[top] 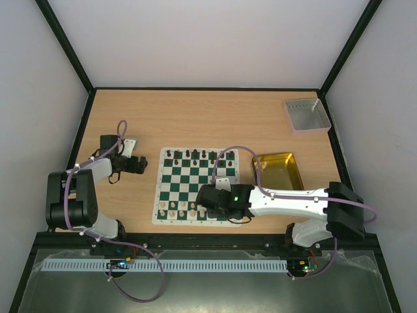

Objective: Set up the chess pieces on the board
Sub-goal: Place the chess piece on the chessboard.

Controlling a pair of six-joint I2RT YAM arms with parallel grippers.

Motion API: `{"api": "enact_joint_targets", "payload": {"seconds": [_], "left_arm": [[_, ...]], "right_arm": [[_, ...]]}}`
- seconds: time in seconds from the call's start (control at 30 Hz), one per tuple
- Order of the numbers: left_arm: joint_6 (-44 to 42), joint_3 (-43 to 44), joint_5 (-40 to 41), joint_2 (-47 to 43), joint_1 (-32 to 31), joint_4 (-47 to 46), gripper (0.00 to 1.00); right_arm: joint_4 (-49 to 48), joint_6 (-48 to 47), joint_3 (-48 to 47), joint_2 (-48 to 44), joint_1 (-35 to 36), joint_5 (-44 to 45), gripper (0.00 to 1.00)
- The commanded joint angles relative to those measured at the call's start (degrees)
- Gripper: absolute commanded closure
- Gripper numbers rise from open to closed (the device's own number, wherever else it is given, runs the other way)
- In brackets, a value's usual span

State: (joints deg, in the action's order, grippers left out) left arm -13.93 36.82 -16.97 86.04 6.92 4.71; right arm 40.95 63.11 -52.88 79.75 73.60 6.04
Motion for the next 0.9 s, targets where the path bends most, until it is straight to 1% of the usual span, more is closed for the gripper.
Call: {"api": "enact_joint_targets", "payload": {"seconds": [0.0,0.2,0.7,0.87], "left_arm": [[-0.31,1.16,-0.41,0.09,-0.15,0.50,0.01],[-0.25,1.23,-0.43,0.09,-0.16,0.48,0.01],[-0.22,1.26,-0.29,0.38,-0.15,0.56,0.01],[-0.22,1.28,-0.34,0.36,-0.15,0.59,0.01]], "right_arm": [[-4.97,3.33,1.51,1.40,0.93,-0.45,0.92],[-7.26,3.20,2.56,2.47,0.93,-1.38,0.92],[-6.96,2.04,4.81,4.26,1.02,-4.13,0.91],[-6.89,1.68,4.16,4.69,1.02,-3.46,0.91]]}}
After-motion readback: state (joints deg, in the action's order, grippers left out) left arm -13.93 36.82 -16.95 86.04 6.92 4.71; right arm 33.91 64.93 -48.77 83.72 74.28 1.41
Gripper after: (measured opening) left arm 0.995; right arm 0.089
